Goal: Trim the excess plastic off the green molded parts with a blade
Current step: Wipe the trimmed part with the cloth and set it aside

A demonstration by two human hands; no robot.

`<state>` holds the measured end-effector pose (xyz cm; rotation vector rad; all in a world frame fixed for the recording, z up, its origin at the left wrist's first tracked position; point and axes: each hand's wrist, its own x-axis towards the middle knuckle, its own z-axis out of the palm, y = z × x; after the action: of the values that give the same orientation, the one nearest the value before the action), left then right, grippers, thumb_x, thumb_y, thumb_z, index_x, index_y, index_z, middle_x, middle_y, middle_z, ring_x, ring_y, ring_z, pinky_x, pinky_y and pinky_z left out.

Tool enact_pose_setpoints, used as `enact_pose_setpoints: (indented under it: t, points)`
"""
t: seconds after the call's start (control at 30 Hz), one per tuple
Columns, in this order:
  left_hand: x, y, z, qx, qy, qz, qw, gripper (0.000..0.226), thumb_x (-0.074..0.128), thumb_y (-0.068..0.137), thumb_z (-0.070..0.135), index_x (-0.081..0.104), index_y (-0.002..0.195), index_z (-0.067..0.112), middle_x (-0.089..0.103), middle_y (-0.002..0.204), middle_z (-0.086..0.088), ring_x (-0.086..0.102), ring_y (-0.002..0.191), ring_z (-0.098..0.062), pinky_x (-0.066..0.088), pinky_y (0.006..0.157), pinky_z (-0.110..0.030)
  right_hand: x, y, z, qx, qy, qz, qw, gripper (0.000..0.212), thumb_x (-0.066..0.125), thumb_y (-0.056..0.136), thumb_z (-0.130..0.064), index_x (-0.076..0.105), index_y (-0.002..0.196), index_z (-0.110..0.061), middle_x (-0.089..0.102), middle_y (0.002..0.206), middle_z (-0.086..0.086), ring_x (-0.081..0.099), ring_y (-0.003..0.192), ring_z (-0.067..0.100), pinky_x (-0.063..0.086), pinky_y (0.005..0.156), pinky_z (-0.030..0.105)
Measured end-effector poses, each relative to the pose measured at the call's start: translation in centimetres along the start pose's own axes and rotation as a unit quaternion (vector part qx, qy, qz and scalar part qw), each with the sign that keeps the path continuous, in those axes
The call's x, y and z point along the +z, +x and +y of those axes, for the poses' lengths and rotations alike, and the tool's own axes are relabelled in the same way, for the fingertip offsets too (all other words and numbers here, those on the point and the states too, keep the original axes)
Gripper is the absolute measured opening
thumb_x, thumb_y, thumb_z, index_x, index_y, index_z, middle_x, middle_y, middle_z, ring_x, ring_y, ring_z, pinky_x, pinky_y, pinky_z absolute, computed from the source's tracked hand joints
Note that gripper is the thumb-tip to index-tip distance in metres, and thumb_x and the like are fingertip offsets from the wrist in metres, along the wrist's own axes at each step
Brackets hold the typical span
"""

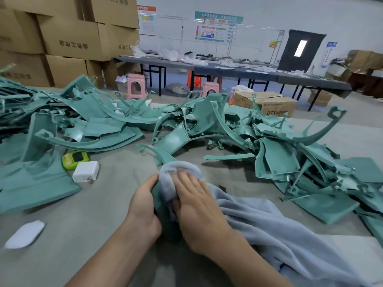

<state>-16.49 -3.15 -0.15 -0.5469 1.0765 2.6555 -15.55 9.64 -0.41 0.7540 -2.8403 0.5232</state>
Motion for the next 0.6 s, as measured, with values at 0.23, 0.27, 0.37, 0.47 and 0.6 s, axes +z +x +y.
enact_pose_setpoints:
  t: [0.23,0.27,0.37,0.47,0.6]
  points:
    - [-0.7,0.5,-0.4,0.029,0.002,0.028,0.999,0.045,0.049,0.1,0.038,0.076,0.113,0.004,0.075,0.112,-0.017,0.075,0.096,-0.034,0.055,0.083,-0.042,0.1,-2.7,-1.3,0.04,-0.058,0.038,0.997,0.058,0.046,0.104,-0.028,0.034,0.158,-0.011,0.036,0.163,0.007,0.038,0.148,0.019,0.028,0.123,0.036]
    - [-0.7,0.7,-0.3,0.036,0.011,0.044,0.998,0.043,0.05,0.1,0.037,0.076,0.111,0.004,0.076,0.108,-0.016,0.076,0.091,-0.033,0.055,0.078,-0.04,0.0,-3.4,-1.5,0.03,-0.068,0.045,0.996,0.054,0.056,0.094,-0.024,0.055,0.145,-0.008,0.057,0.147,0.01,0.06,0.13,0.021,0.045,0.111,0.035]
    - [-0.6,0.8,-0.3,0.037,0.026,0.065,0.997,0.041,0.055,0.099,0.035,0.074,0.109,0.0,0.077,0.104,-0.017,0.076,0.088,-0.033,0.057,0.075,-0.038,0.5,-4.8,-1.2,-0.04,-0.093,0.102,0.99,0.033,0.061,0.079,-0.02,0.079,0.106,-0.015,0.079,0.106,0.004,0.075,0.086,0.017,0.057,0.08,0.029]
    - [-0.4,0.9,-0.3,0.045,0.043,0.096,0.993,0.037,0.064,0.094,0.032,0.074,0.107,-0.001,0.077,0.101,-0.019,0.074,0.094,-0.036,0.06,0.079,-0.041,-0.7,-5.1,-0.7,-0.106,-0.11,0.114,0.982,0.014,0.062,0.079,-0.016,0.072,0.083,-0.025,0.071,0.079,-0.011,0.065,0.067,0.011,0.045,0.081,0.029]
    - [-0.1,0.6,0.3,0.15,0.191,0.144,0.959,0.024,0.078,0.082,0.027,0.078,0.069,0.006,0.076,0.072,-0.013,0.072,0.06,-0.027,0.056,0.048,-0.032,-3.7,-4.7,-0.4,0.015,-0.184,0.197,0.963,0.024,0.075,0.066,-0.01,0.058,0.063,-0.026,0.055,0.052,-0.01,0.045,0.047,0.013,0.031,0.088,0.035]
